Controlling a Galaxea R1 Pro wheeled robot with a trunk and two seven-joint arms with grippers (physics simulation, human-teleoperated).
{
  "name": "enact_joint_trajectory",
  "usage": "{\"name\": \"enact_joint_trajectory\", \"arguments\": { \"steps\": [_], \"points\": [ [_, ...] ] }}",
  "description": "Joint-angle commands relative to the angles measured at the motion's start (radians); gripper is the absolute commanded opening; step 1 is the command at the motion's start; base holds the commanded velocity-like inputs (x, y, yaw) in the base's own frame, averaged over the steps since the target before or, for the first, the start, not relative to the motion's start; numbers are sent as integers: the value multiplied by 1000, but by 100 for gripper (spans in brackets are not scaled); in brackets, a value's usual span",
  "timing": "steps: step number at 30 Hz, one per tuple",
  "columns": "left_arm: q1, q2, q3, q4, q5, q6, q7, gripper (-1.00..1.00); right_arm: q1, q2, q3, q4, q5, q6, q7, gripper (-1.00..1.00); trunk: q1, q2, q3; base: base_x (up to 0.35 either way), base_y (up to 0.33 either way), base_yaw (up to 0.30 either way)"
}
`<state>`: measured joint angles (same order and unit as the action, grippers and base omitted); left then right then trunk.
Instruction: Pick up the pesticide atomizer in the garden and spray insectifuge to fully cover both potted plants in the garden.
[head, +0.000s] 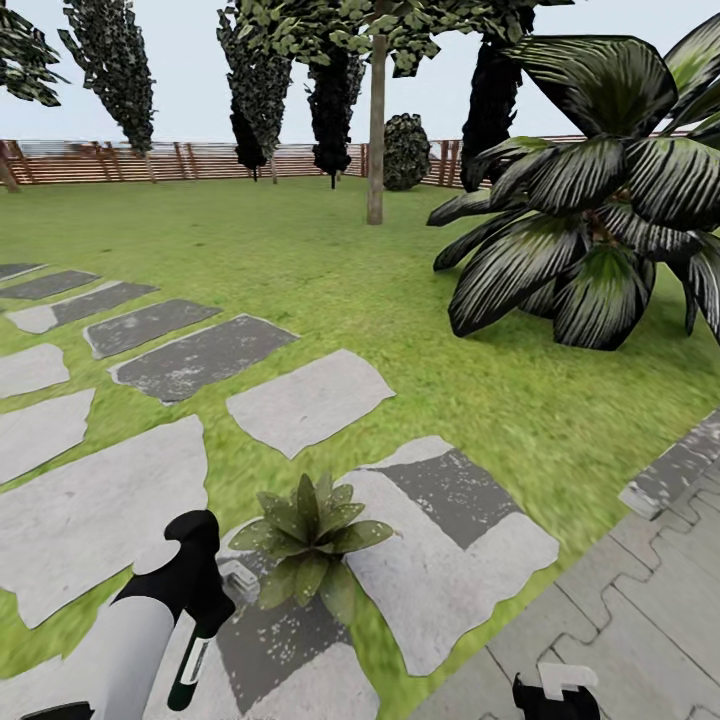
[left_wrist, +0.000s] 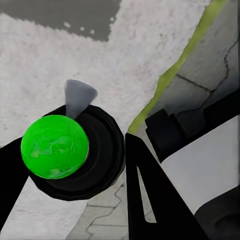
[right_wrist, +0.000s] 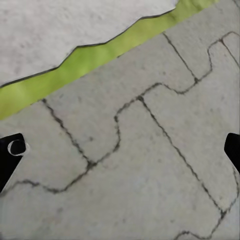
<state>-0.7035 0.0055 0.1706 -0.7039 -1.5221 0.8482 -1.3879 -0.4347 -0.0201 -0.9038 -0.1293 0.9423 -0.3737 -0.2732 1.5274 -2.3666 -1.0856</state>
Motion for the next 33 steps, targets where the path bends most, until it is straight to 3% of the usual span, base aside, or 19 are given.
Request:
{"name": "enact_joint_trajectory", "arguments": {
  "steps": [1, 5, 9, 11, 15, 18, 23, 27, 29, 33],
  "points": [
    [-1, -3, 1, -4, -9, 12, -10, -100, -1, -1, -7, 2, 11, -4, -4, 100, 0, 0, -1, 0, 0, 20],
    [-11, -8, 0, -11, -8, 41, -13, -100, -1, -1, -7, 1, 11, -4, -4, 100, 0, 0, -1, 0, 0, 5],
    [-13, -52, -24, -11, -10, 72, -13, -100, -1, -1, -7, 1, 10, -4, -4, 100, 0, 0, -1, 0, 0, 0],
    [-14, -61, -44, -12, -10, 74, -13, -100, -1, -1, -7, 1, 10, -4, -4, 100, 0, 0, -1, 0, 0, 0],
    [-17, -45, -54, -13, -10, 75, -10, -100, -1, 0, -7, 2, 11, -4, -4, 100, 0, 0, -1, 0, 0, 0],
    [-18, 11, -50, -16, -9, 74, -8, -100, -1, -1, -7, 2, 11, -4, -3, 100, 0, 0, -1, 0, 0, 0],
    [-4, 22, -59, -14, -10, 72, -1, -100, -1, 0, -7, 1, 10, -4, -4, 100, 0, 0, -1, 0, 0, 0],
    [-2, 56, -52, -4, -10, 71, 29, -100, -1, 0, -7, 0, 10, -4, -4, 100, 0, 0, -1, 0, 0, 107],
    [-1, 51, -55, 3, -8, 72, 31, -100, -1, 0, -7, 0, 10, -4, -4, 100, 0, 0, -1, 0, 0, 242],
    [-1, 8, -55, 4, -8, 72, 33, -100, -1, 0, -9, 0, 10, -4, -5, 100, 0, 0, -1, 0, 0, 220]
  ]
}}
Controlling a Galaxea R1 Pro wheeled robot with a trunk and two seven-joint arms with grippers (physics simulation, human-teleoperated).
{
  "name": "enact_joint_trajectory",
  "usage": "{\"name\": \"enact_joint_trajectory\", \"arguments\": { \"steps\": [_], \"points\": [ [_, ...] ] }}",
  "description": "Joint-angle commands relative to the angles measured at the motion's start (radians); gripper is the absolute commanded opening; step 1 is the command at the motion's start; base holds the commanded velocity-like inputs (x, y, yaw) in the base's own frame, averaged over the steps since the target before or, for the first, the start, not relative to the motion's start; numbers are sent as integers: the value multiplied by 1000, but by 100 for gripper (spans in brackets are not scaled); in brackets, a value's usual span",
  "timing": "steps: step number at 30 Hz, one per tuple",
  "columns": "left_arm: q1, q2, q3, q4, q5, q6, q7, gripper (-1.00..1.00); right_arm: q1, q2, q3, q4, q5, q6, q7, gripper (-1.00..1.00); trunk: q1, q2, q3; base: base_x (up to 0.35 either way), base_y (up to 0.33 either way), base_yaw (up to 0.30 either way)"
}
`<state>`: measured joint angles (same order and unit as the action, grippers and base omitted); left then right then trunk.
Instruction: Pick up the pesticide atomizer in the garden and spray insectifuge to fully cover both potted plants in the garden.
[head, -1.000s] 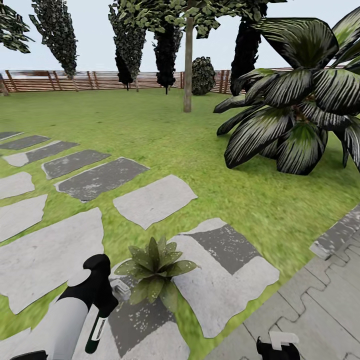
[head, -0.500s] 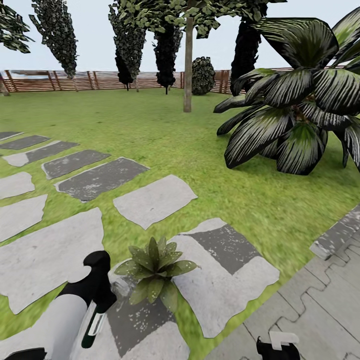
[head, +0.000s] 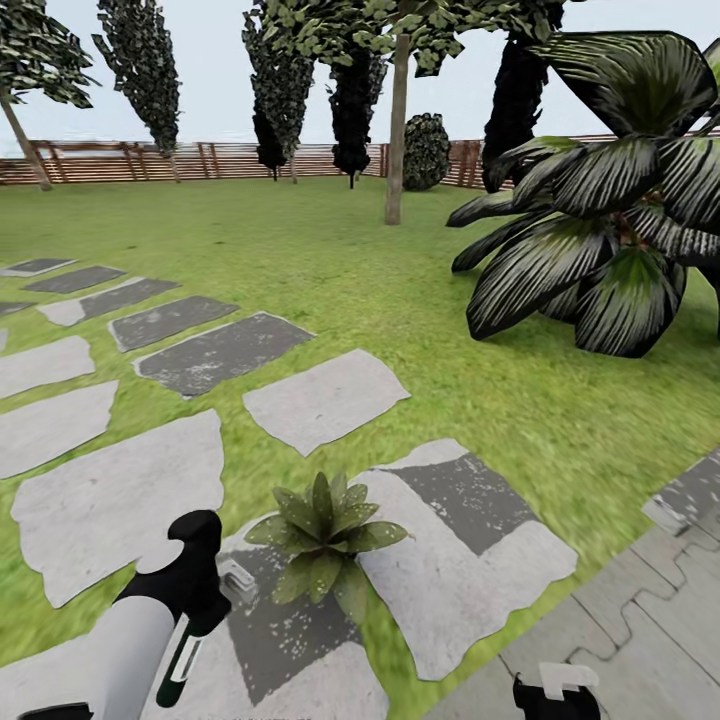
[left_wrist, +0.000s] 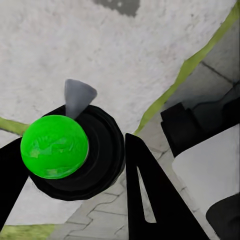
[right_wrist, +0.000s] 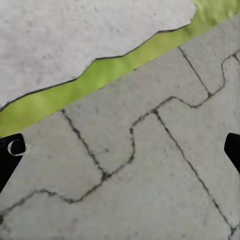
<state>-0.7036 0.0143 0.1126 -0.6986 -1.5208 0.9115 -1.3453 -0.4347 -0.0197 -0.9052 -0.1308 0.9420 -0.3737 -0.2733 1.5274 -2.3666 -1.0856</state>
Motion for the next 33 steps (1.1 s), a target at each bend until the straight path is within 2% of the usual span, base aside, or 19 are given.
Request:
{"name": "enact_joint_trajectory", "arguments": {
  "steps": [1, 6, 13, 16, 20, 22, 24, 27, 33],
  "points": [
    [-1, -5, 2, -2, -10, 9, -9, -100, -1, -1, -7, 2, 11, -4, -4, 100, 0, 0, -1, 0, 0, 49],
    [-1, -8, 1, 0, -2, 9, 41, -100, -1, -2, -8, 2, 11, -4, -4, 100, 0, 0, -1, 90, -123, 9],
    [-1, -19, 2, 40, 4, 9, 46, -100, -1, -2, -8, 2, 11, -4, -4, 100, 0, 0, -1, 88, -188, 0],
    [-1, -45, 2, 48, 2, 9, 48, -100, -1, -1, -8, 2, 10, -4, -4, 100, 0, 0, -1, 5, -26, 67],
    [-1, -59, 2, 48, 2, 10, 48, -100, -1, -2, -9, 1, 9, -4, -4, 100, 0, 0, -1, 0, -2, 245],
    [-2, -96, 1, 40, -6, 10, 48, -100, -1, -2, -9, -1, 9, -4, -4, 100, 0, 0, -1, 6, 0, 225],
    [-3, -116, 1, 37, -7, 10, 49, -100, -1, -3, -9, -1, 10, -4, -4, 100, 0, 0, -1, 141, 0, 90],
    [-6, -129, 1, 35, -8, 10, 49, -100, -1, -4, -8, -2, 12, -4, -3, 100, 0, 0, -1, 290, 0, 21],
    [-4, -131, 4, 43, -9, 10, 49, -100, -1, -6, -8, -3, 13, -4, -3, 100, 0, 0, -1, 330, 0, 1]
  ]
}}
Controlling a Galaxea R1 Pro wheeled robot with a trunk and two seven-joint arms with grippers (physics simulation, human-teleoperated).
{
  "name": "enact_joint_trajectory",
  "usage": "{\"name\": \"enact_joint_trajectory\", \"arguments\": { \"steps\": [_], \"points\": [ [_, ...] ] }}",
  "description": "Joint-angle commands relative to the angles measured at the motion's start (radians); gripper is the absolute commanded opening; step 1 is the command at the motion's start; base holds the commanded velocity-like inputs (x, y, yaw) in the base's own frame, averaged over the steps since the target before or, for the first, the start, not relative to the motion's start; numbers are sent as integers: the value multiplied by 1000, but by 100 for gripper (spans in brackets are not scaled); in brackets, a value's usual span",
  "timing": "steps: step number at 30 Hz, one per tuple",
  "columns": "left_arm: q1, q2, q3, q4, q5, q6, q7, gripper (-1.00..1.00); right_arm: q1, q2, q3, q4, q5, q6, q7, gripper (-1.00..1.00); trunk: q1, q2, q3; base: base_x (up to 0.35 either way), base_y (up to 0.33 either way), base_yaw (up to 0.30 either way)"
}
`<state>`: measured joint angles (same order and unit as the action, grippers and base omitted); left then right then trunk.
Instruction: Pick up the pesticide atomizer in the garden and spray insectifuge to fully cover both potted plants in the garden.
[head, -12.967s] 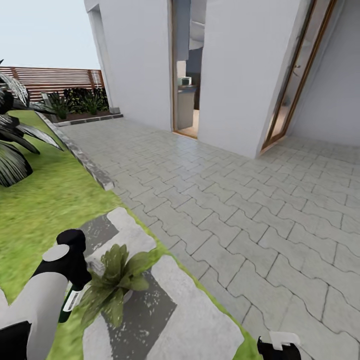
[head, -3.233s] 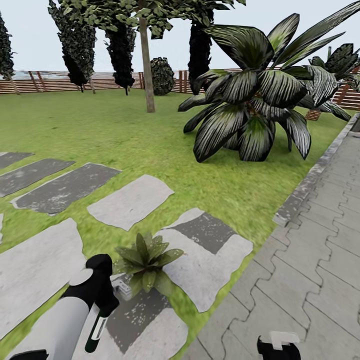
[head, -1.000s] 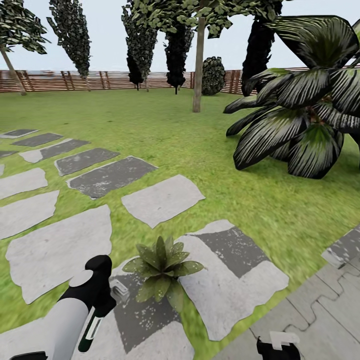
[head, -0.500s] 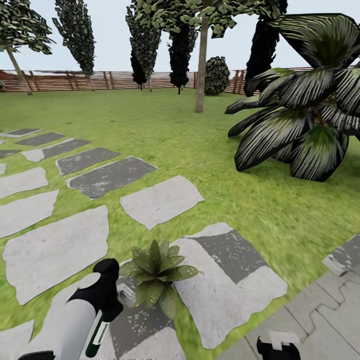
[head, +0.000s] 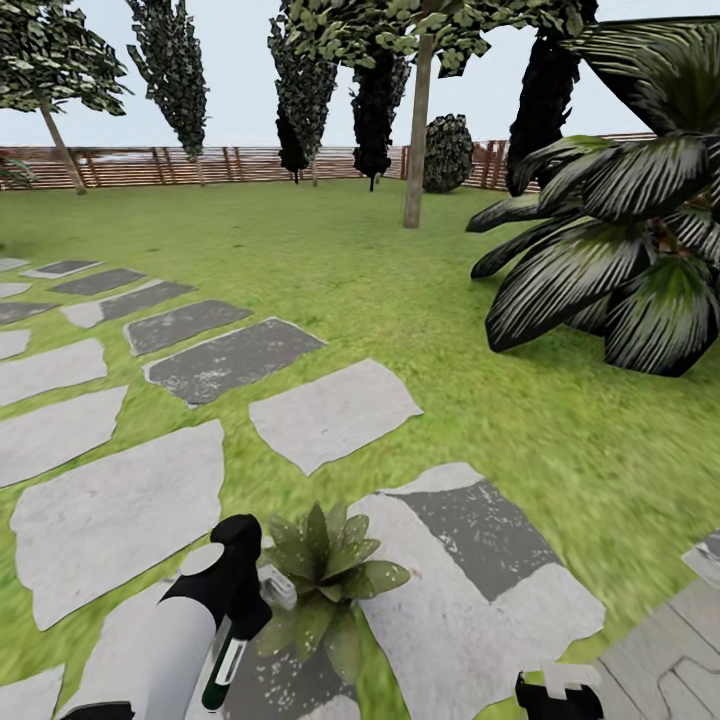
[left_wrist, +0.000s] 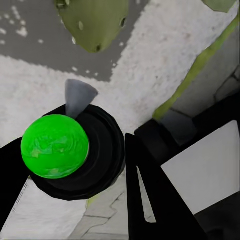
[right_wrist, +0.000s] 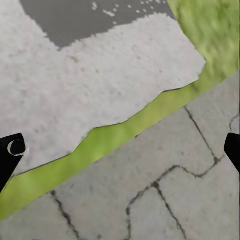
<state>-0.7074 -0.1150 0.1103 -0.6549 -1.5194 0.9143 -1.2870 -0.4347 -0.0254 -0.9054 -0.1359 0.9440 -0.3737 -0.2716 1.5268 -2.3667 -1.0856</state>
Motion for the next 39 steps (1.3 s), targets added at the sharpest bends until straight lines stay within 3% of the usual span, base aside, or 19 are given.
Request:
{"name": "enact_joint_trajectory", "arguments": {
  "steps": [1, 6, 17, 23, 32, 39],
  "points": [
    [0, -2, 6, 0, -10, 8, -9, -100, -1, 0, -7, 2, 10, -4, -4, 100, 0, 0, -1, 273, 0, 0],
    [1, -1, 5, 4, -10, 8, -9, -100, -1, 2, -7, 1, 9, -4, -6, 100, 0, 0, -1, 63, 0, 40],
    [2, 4, 5, 2, -3, -2, -17, -100, -1, 2, -7, 2, 9, -4, -8, 100, 0, 0, -1, 1, 0, 262],
    [2, 3, 5, -4, -2, 1, -17, -100, -1, 2, -7, 1, 9, -4, -8, 100, 0, 0, -1, -18, -214, 78],
    [2, 6, 5, -4, -3, 6, -17, -100, -1, 2, -7, 2, 9, -4, -8, 100, 0, 0, -1, -188, -229, 19],
    [2, 25, 2, -9, -12, 6, -14, -100, -1, 2, -7, 2, 9, -4, -8, 100, 0, 0, -1, -215, -108, 260]
  ]
}}
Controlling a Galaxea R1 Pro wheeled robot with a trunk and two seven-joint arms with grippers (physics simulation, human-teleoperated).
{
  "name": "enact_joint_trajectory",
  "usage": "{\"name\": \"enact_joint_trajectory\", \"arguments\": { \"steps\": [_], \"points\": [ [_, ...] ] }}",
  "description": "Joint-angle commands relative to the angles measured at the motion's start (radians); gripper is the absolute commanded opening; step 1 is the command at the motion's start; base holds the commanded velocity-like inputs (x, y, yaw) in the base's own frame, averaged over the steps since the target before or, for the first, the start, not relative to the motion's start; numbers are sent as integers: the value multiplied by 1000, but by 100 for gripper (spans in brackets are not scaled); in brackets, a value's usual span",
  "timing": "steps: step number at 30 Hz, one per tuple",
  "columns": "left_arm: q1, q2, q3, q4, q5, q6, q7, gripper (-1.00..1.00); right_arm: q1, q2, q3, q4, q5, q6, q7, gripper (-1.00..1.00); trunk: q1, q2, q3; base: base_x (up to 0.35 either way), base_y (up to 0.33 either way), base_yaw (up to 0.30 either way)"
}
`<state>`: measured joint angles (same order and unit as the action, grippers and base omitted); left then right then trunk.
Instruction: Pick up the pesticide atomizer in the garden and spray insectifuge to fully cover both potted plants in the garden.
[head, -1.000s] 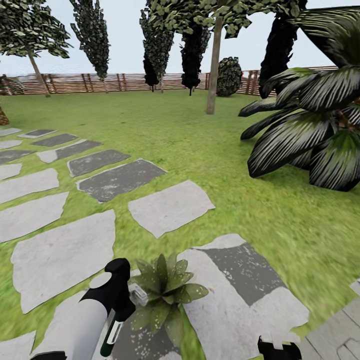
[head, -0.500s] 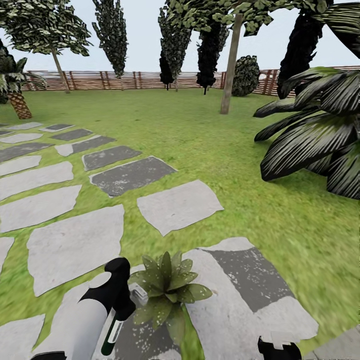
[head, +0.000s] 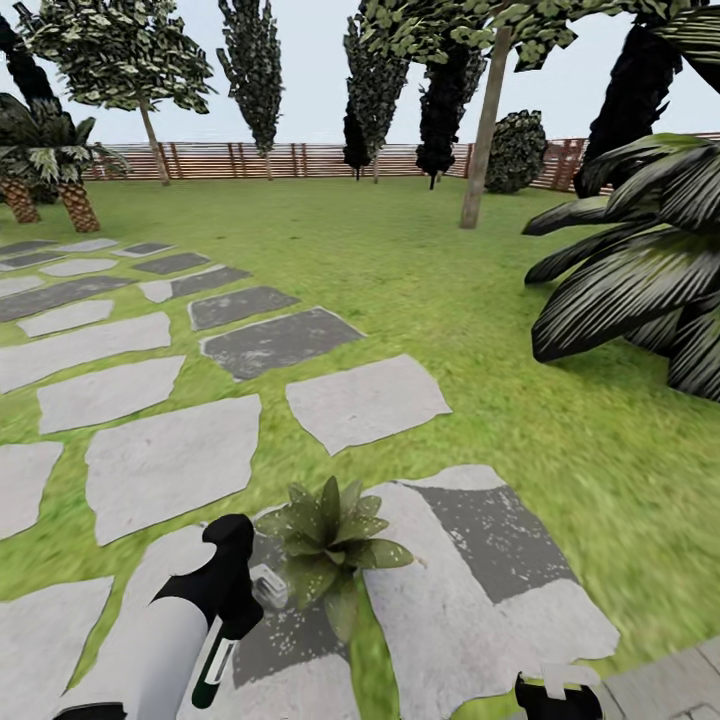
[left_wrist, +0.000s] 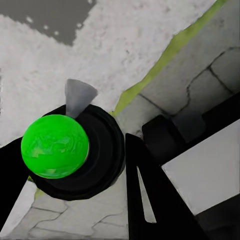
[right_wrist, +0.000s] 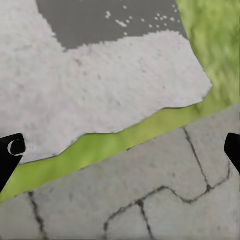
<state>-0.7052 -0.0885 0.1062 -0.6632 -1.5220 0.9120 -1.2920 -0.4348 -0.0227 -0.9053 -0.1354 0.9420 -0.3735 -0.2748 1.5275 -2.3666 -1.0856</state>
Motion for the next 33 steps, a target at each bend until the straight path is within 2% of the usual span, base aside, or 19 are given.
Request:
{"name": "enact_joint_trajectory", "arguments": {
  "steps": [1, 15, 20, 23, 29, 33],
  "points": [
    [-1, 2, 7, -1, -9, 9, -9, -100, -1, 0, -7, 2, 11, -4, -4, 100, 0, 0, -1, -34, -9, 276],
    [-16, 9, 6, -6, -10, 10, -1, -100, -1, 0, -7, 2, 11, -4, -3, 100, 0, 0, -1, 6, -1, 32],
    [-10, 7, 3, -71, -20, 10, -2, -100, -1, 0, -7, 2, 11, -4, -3, 100, 0, 0, -1, 1, 0, 0],
    [-4, 6, 3, -70, -20, 9, -1, -100, -1, 0, -7, 2, 11, -4, -3, 100, 0, 0, -1, 0, -9, 0],
    [-2, 4, 7, -73, -17, 8, -3, -100, -1, 0, -7, 2, 11, -4, -4, 100, 0, 0, -1, 90, -219, 5],
    [-2, 3, 7, -77, -17, 8, -3, -100, -1, 0, -6, 2, 11, -4, -4, 100, 0, 0, -1, 55, -261, 175]
  ]
}}
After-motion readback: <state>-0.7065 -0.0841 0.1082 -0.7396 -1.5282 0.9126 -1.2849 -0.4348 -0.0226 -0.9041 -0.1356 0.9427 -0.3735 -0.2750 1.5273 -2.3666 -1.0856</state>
